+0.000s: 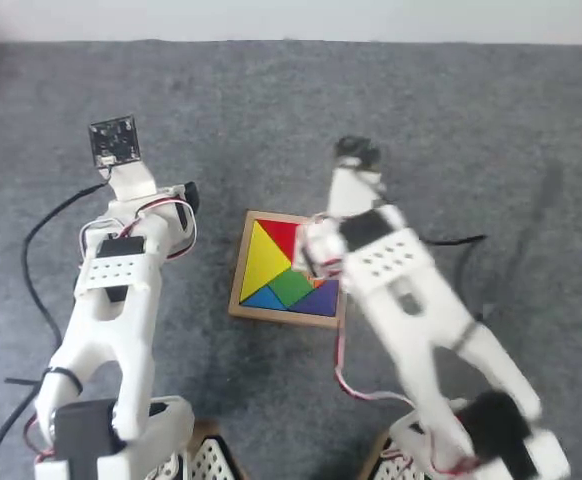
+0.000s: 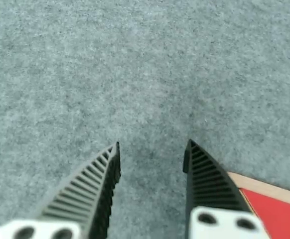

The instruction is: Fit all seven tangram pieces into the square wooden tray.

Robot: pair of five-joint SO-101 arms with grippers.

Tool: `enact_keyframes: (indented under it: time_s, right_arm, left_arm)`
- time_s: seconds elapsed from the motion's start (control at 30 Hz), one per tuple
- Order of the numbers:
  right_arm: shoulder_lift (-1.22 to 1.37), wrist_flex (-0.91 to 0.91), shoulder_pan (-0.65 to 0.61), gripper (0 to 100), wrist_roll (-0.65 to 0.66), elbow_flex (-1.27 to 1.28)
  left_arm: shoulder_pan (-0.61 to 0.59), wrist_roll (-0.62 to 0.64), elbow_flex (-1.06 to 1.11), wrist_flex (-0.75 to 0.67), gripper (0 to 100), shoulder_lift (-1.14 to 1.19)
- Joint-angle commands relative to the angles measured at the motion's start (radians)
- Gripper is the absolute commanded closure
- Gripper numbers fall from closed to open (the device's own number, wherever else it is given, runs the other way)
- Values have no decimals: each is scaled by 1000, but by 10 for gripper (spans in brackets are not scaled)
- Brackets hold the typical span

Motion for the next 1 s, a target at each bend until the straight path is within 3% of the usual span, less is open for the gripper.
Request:
enact_keyframes:
  time_s: [0.0, 0.13, 0.37, 0.7, 0.8, 0.97]
  right_arm:
    - [-240, 31, 101, 992, 140, 58]
    - [-441, -65, 193, 992, 163, 285]
    - [-878, -352, 326, 992, 313, 852]
    - [-1555, -74, 509, 992, 396, 1200]
    - [-1506, -39, 549, 992, 396, 1198]
    - [-1457, -28, 575, 992, 396, 1204]
  left_arm:
    - [3, -34, 50, -11, 870, -173]
    - [64, -66, 203, -12, 873, -450]
    - [245, -138, 489, -14, 874, -950]
    - [440, -152, 717, -6, 877, -1389]
    - [454, -152, 768, 6, 878, -1464]
    - [407, -152, 762, 183, 877, -1522]
